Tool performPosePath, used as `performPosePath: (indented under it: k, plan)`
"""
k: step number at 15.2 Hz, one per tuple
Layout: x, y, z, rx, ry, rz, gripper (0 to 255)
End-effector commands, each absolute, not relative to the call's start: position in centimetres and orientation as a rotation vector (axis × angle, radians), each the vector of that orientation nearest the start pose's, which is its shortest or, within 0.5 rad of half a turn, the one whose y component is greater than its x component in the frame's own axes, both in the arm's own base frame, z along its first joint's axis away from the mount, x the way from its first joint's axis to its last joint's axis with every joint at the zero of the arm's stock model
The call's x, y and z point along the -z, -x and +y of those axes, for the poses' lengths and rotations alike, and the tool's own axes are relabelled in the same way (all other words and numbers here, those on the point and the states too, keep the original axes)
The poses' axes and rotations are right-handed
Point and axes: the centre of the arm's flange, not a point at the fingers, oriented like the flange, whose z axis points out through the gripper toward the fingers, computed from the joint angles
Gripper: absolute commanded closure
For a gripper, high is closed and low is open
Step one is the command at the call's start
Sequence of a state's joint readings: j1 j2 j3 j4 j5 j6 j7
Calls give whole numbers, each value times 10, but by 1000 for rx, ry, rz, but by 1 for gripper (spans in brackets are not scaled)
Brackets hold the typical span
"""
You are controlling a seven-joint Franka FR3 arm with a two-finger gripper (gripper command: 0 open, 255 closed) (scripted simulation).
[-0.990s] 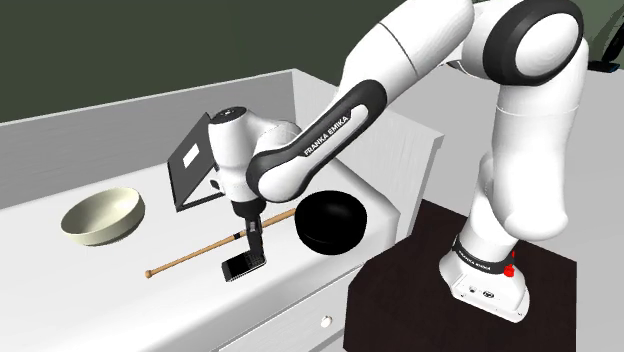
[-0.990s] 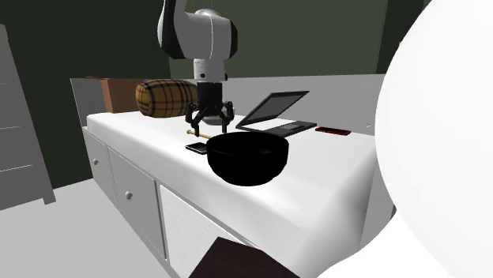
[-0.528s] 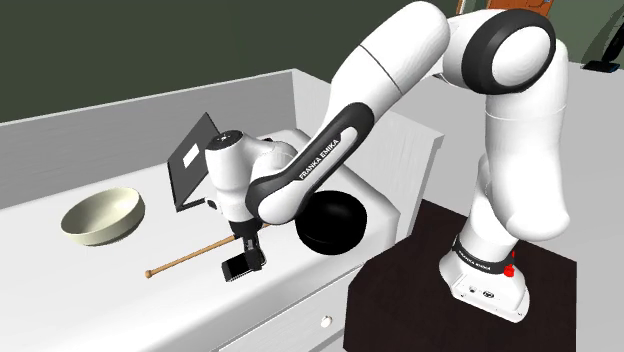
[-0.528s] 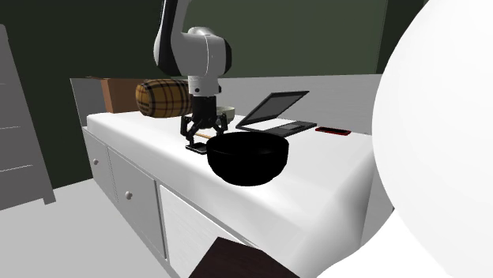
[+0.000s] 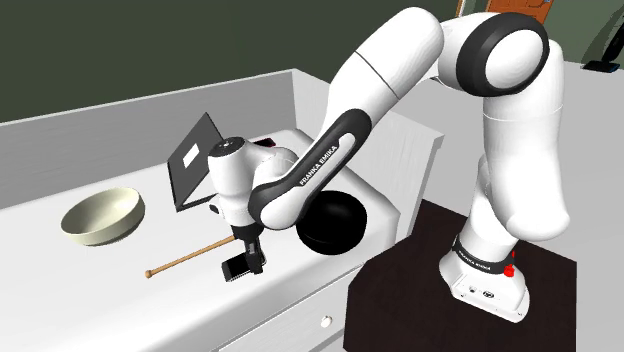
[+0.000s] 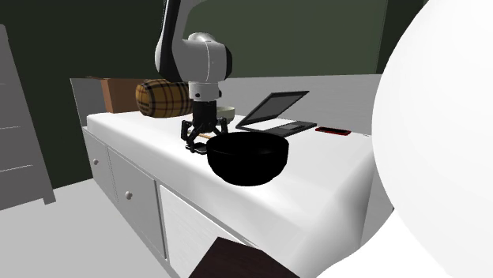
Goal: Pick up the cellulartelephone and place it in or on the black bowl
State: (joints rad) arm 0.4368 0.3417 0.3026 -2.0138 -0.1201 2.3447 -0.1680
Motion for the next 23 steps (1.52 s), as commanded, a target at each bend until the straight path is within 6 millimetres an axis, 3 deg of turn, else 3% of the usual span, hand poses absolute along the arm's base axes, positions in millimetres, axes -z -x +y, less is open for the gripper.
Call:
performPosePath:
  k: [1,2,11,23]
  plan:
    - [-291,-449,400,6,2762,-1463,0]
    - [-291,-449,400,6,2762,-1463,255]
    - [-291,-449,400,6,2762,-1463,255]
    - [-354,-449,400,6,2762,-1463,255]
